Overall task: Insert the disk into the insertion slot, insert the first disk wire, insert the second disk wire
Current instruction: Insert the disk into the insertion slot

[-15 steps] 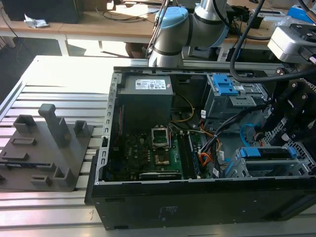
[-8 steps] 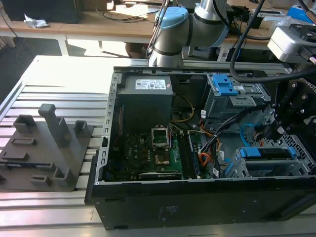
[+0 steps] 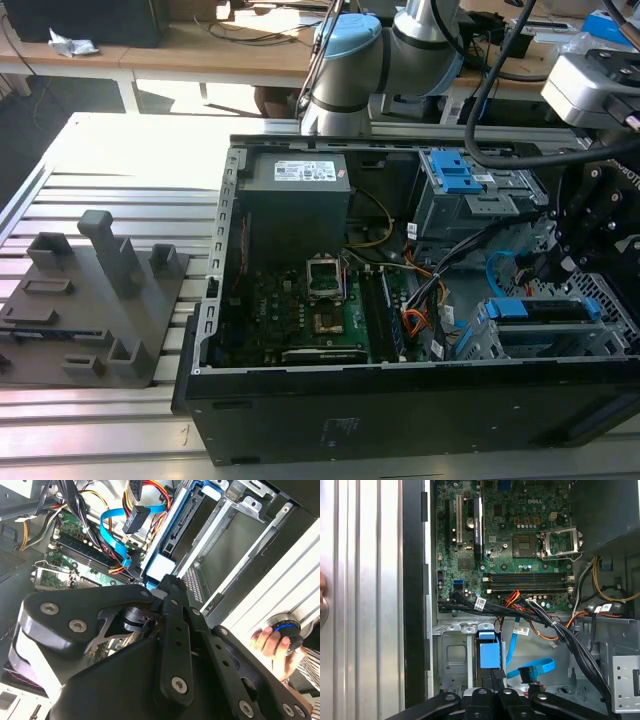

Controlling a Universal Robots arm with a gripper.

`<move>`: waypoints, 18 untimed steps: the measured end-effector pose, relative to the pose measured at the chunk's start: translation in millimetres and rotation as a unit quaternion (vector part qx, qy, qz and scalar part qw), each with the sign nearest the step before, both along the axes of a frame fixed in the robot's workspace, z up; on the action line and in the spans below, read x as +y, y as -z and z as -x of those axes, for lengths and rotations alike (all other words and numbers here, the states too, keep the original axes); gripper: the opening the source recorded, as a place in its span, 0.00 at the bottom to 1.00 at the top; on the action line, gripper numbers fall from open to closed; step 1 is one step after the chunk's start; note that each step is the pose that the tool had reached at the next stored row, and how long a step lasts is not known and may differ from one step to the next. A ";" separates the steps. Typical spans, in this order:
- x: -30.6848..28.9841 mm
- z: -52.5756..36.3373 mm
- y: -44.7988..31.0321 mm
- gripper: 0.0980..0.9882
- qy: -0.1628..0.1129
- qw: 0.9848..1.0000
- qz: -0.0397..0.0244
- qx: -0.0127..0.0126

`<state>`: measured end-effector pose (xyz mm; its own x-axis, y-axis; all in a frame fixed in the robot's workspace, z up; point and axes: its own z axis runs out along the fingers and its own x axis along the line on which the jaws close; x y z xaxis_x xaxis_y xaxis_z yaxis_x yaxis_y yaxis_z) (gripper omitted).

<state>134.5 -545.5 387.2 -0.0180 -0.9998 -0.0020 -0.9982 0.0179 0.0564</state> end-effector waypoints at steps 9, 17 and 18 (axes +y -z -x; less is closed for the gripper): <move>0.0 0.0 6.7 0.01 0.000 1.000 0.000 0.000; 0.0 0.0 14.1 0.01 0.000 1.000 0.000 0.000; 0.0 0.0 14.9 0.01 0.000 1.000 0.000 0.000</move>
<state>134.5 -545.6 372.4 -0.0181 -0.9998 -0.0015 -0.9982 0.0180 0.0564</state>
